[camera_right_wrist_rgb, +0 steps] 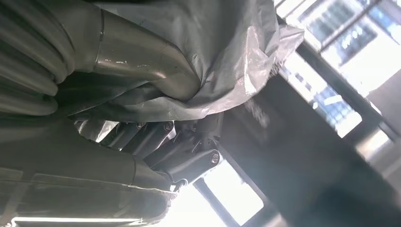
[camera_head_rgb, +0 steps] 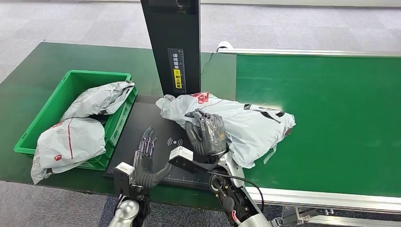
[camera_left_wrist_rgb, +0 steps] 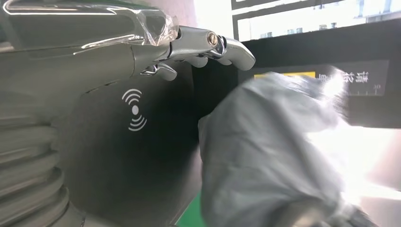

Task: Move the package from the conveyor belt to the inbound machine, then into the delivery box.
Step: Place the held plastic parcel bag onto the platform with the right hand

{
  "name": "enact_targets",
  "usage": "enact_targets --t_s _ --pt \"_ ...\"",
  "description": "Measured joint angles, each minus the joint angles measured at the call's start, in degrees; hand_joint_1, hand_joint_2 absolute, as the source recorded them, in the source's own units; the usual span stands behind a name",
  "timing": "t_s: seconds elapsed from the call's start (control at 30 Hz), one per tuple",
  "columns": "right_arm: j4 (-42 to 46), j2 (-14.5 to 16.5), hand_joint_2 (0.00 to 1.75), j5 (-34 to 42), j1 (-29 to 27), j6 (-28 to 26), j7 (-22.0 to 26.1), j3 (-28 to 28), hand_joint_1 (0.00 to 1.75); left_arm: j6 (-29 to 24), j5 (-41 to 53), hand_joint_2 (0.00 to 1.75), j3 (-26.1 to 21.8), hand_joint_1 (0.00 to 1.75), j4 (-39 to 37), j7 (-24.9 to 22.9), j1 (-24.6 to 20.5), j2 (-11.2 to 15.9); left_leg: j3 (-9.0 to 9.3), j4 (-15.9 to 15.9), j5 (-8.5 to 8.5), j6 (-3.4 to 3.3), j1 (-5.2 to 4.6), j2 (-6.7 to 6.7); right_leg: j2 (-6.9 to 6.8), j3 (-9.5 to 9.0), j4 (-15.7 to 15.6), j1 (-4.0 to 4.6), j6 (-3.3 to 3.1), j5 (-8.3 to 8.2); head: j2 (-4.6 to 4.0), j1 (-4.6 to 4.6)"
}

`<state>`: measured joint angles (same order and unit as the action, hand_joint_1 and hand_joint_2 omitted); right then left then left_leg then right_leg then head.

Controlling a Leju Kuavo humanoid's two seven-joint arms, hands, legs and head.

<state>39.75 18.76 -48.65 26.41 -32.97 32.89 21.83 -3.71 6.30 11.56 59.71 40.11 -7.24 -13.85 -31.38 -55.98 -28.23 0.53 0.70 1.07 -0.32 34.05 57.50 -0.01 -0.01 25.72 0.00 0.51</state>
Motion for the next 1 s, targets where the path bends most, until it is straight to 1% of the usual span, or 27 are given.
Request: enact_targets --t_s 0.1,0.23,0.47,0.7,0.9,1.0 --pt "-2.56 0.08 1.75 2.76 -0.43 0.05 0.15 2.10 1.75 0.29 0.29 1.75 0.15 0.00 -0.20 0.00 0.05 -0.20 0.00 0.00 0.00 0.00 -0.01 0.02 0.00 -0.01 0.00 -0.02 0.00 0.00 0.00 -0.01" --pt "-4.22 0.08 1.75 4.43 -0.72 0.10 0.20 4.33 1.75 0.51 0.38 1.75 0.20 0.00 -0.68 0.00 0.04 -0.47 0.01 -0.01 0.00 0.00 -0.02 0.01 0.00 -0.01 0.00 -0.02 0.00 -0.01 0.00 -0.01" --pt "-5.47 0.08 1.75 5.89 -0.71 0.69 -0.02 6.33 1.75 1.01 0.38 1.75 0.20 0.00 -1.29 0.00 -0.15 -0.51 0.02 0.00 0.00 0.00 0.00 0.03 0.01 0.01 0.00 0.00 0.00 -0.01 0.00 0.00" --pt "-5.86 0.10 1.75 10.38 -0.39 0.73 -0.27 9.65 1.75 1.10 0.37 1.75 0.24 0.00 -2.26 0.00 -0.92 -0.58 0.01 0.00 0.00 0.00 -0.01 0.04 0.01 0.00 0.00 -0.01 0.00 -0.01 0.00 -0.01" --pt "-5.92 0.10 1.75 15.57 0.10 -0.18 -0.64 14.10 1.75 -0.32 0.37 1.75 0.31 0.00 -2.72 0.01 -1.16 -0.55 0.01 0.00 0.00 0.00 0.00 0.04 0.01 0.01 0.00 0.00 0.00 -0.01 0.00 -0.01" --pt "-5.94 0.10 1.75 16.91 0.36 -0.38 -0.71 16.15 1.75 -1.05 0.37 1.75 0.13 0.00 -2.73 0.01 -1.18 -0.43 0.01 0.00 0.00 0.00 0.00 0.04 0.01 0.02 0.00 0.00 0.00 -0.01 0.00 -0.01"
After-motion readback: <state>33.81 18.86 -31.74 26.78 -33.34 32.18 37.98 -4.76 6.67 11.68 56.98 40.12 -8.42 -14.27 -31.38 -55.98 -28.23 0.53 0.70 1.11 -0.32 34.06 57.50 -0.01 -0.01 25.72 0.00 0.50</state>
